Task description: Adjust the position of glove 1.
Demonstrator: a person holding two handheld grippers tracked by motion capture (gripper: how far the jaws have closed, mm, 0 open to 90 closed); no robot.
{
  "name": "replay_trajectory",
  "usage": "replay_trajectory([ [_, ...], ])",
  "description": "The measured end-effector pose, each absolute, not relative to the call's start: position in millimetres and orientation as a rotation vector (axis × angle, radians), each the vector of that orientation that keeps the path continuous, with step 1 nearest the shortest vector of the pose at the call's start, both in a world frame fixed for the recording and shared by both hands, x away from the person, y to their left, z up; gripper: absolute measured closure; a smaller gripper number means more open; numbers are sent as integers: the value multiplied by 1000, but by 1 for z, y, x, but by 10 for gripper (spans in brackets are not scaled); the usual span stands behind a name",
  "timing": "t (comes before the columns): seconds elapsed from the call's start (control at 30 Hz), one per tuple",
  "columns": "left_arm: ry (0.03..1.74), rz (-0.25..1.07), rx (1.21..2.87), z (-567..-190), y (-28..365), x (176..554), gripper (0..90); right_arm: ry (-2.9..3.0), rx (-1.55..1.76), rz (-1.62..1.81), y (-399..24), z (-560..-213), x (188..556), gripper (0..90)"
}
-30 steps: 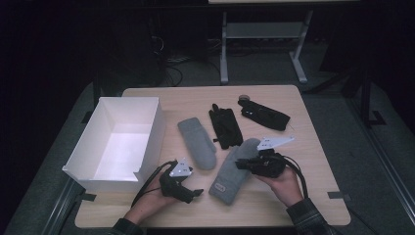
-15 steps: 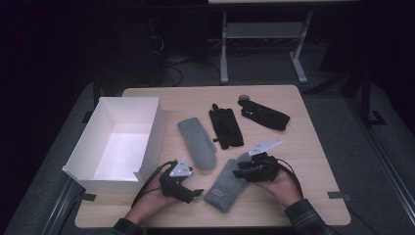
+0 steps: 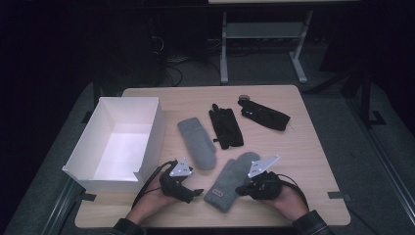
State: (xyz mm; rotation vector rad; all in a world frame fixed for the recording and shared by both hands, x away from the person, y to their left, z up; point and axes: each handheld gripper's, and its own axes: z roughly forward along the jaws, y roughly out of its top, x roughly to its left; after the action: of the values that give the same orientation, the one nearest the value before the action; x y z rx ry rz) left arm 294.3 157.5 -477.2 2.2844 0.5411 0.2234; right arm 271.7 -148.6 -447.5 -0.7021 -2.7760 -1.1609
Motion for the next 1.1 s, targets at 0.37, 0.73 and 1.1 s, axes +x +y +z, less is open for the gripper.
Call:
replay_trajectory([
  [0.37,546,233,2286,-477,159,295,124,-2777,-646,-1143,-137,-450,266,793],
  [0.73,623,243,2301,-474,154,294,139,-2882,-971,-1238,-212,-458,278,322],
  [1.1,684,331,2251,-437,141,295,524,-2873,-1288,-1225,-264,-476,299,207],
])
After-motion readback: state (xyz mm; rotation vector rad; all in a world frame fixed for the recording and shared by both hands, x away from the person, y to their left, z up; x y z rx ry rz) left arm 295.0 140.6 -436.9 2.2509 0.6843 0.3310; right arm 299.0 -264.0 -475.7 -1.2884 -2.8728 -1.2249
